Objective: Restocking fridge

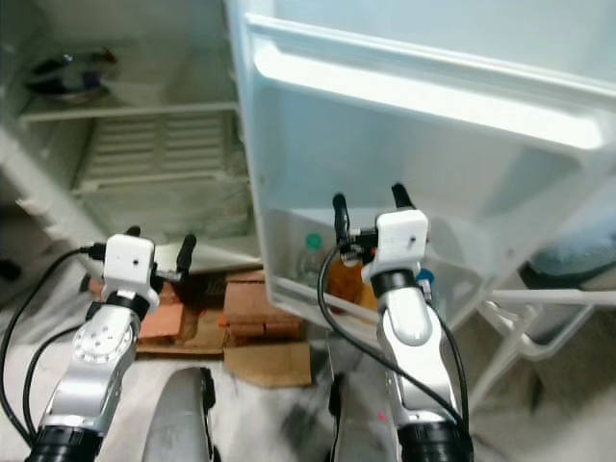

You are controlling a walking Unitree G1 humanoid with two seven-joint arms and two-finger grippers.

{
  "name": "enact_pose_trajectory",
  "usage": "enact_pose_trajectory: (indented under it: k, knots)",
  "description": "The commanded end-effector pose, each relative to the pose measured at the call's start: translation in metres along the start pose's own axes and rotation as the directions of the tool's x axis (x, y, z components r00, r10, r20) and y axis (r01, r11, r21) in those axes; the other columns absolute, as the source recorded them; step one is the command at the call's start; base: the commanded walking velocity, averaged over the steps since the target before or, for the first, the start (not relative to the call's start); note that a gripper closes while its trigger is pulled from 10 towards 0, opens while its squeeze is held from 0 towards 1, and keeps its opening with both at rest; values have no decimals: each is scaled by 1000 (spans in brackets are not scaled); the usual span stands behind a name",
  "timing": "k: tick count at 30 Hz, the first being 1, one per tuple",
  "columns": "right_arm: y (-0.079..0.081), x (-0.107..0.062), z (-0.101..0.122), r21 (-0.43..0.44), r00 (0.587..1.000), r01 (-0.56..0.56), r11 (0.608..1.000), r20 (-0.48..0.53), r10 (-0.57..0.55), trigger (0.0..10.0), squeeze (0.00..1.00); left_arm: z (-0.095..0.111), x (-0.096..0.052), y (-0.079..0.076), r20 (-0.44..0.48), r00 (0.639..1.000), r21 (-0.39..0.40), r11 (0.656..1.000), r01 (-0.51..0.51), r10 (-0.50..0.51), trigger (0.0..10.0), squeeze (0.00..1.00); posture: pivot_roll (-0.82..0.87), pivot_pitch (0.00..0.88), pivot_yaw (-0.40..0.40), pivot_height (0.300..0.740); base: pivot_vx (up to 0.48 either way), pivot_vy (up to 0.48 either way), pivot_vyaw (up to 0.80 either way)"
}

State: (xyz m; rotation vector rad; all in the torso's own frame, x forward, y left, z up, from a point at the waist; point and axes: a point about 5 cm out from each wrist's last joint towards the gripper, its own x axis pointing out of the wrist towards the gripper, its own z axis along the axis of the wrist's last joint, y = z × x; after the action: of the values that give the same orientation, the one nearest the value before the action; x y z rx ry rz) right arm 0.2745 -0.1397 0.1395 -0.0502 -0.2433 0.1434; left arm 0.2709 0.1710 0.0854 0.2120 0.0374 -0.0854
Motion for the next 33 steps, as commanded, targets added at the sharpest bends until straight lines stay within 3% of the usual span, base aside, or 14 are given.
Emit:
enact_pose_trajectory:
  k: [1, 4, 5, 8, 15, 17, 23, 33]
  knots:
    - [1, -2, -3, 6, 1000, -8, 1000, -19, 8, 10000, 0, 0, 1, -2, -2, 1000, 7, 1000, 16, -16, 10000, 0, 61, 0, -28, 692, 0, 0, 0]
    - [6, -9, -17, -35, 992, -13, 999, -122, 9, 10000, 0, -5, -2, -9, -18, 999, 2, 999, 34, -34, 10000, 0, 56, 0, -34, 702, 0, 0, 0]
    - [6, -9, -17, -35, 992, -13, 999, -122, 9, 10000, 0, -5, -2, -9, -18, 999, 2, 999, 34, -34, 10000, 0, 56, 0, -34, 702, 0, 0, 0]
    - [2, -17, -33, -49, 969, 23, 999, -246, -34, 10000, 0, -7, -5, -15, -27, 998, -4, 999, 54, -54, 10000, 0, 55, 0, -38, 702, 0, 0, 0]
    - [-19, -35, -34, 18, 958, 118, 993, -265, -109, 10000, 0, -9, -6, -19, -41, 995, -15, 996, 86, -87, 10000, 0, 50, 0, -45, 702, 0, 0, 0]
    - [-21, -38, -33, 1, 958, 121, 993, -262, -117, 10000, 0, -9, -6, -19, -41, 995, -14, 996, 89, -89, 10000, 0, 49, 0, -46, 702, 0, 0, 0]
    - [-16, -39, -34, 17, 952, 136, 991, -280, -125, 10000, 0, -13, -8, -21, -62, 993, -20, 994, 104, -105, 10000, 0, 49, 0, -44, 740, 0, 0, 0]
    - [-14, -42, -42, 98, 936, 84, 992, -348, -45, 10000, 0, -13, -8, -26, -66, 989, -24, 992, 127, -129, 10000, 0, 52, 0, -51, 740, 0, 0, 0]
